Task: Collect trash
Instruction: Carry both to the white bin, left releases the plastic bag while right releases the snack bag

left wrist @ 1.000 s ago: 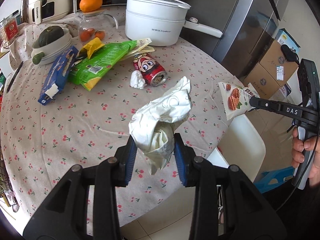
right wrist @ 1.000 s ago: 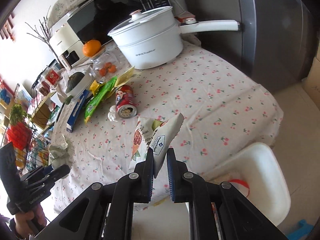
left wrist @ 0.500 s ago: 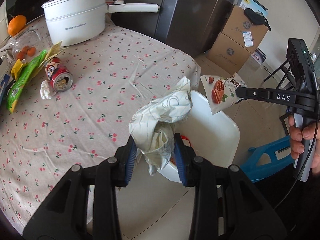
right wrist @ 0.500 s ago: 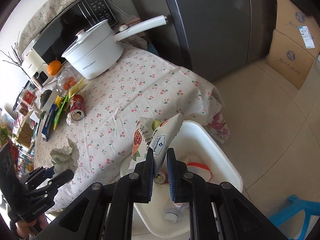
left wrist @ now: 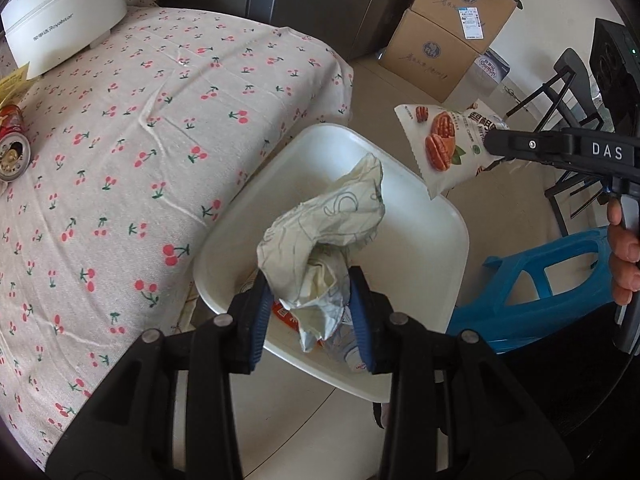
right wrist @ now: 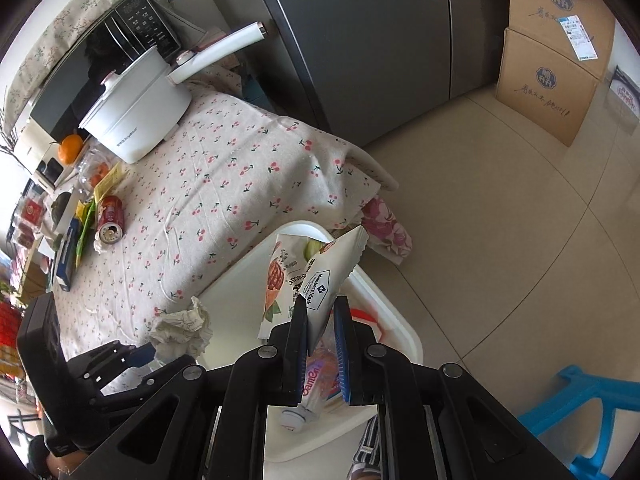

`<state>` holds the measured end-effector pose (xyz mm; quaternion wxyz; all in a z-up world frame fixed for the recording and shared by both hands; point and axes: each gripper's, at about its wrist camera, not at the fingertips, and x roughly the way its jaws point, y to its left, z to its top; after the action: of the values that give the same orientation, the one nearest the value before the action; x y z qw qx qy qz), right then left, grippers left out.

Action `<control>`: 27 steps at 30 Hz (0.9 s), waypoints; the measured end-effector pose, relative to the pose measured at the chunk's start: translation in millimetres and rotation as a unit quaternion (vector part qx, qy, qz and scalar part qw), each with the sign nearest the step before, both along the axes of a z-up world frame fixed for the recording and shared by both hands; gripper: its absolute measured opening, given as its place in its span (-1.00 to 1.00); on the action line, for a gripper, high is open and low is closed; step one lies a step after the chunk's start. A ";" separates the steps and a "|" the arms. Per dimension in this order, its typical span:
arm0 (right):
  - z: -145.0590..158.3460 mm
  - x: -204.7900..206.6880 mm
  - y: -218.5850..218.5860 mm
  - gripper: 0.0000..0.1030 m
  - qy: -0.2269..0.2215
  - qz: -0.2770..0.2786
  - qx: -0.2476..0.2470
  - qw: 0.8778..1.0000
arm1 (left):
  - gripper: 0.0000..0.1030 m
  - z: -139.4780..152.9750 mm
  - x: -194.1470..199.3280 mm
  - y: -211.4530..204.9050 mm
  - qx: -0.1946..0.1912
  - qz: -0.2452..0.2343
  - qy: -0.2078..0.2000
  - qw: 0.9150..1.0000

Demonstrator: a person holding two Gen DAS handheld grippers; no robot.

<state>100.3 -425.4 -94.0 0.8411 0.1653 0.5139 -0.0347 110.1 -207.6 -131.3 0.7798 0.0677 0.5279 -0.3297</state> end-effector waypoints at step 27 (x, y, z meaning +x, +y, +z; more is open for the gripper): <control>-42.7 34.9 26.8 -0.73 0.066 0.023 -0.043 0.997 | 0.58 34.3 8.4 70.1 0.030 0.062 -0.042 0.997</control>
<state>135.2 -398.6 -136.7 0.8125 0.1142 0.5697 -0.0481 118.5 -137.5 -97.0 0.8179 0.0725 0.5074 -0.2615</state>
